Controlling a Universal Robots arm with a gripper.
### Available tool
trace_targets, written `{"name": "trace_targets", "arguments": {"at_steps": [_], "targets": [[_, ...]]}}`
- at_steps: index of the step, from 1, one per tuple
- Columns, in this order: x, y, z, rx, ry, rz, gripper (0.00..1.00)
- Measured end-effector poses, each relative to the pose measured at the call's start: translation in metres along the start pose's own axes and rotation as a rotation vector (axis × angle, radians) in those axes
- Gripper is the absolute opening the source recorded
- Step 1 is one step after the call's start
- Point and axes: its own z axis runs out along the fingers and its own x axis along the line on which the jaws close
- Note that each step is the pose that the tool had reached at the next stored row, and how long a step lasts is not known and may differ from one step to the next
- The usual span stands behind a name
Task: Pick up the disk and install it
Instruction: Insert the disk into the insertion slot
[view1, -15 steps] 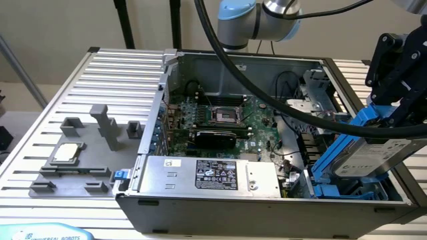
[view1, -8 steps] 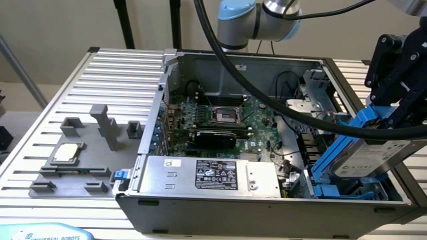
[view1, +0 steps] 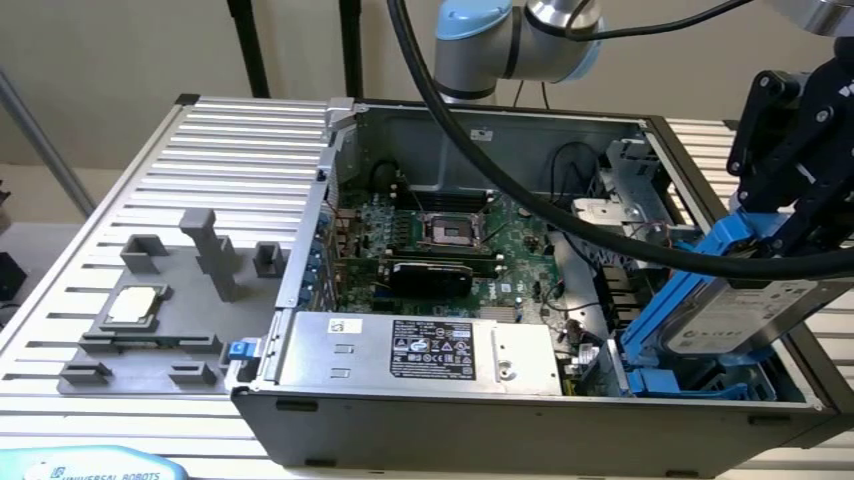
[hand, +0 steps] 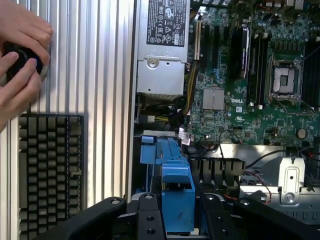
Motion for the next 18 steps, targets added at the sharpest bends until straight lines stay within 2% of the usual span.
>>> {"name": "trace_targets", "arguments": {"at_steps": [12, 18], "targets": [[-0.005, -0.0013, 0.0052, -0.0018, 0.0016, 0.0, 0.33], [-0.006, -0.0017, 0.0116, -0.0041, 0.0029, 0.001, 0.33]]}}
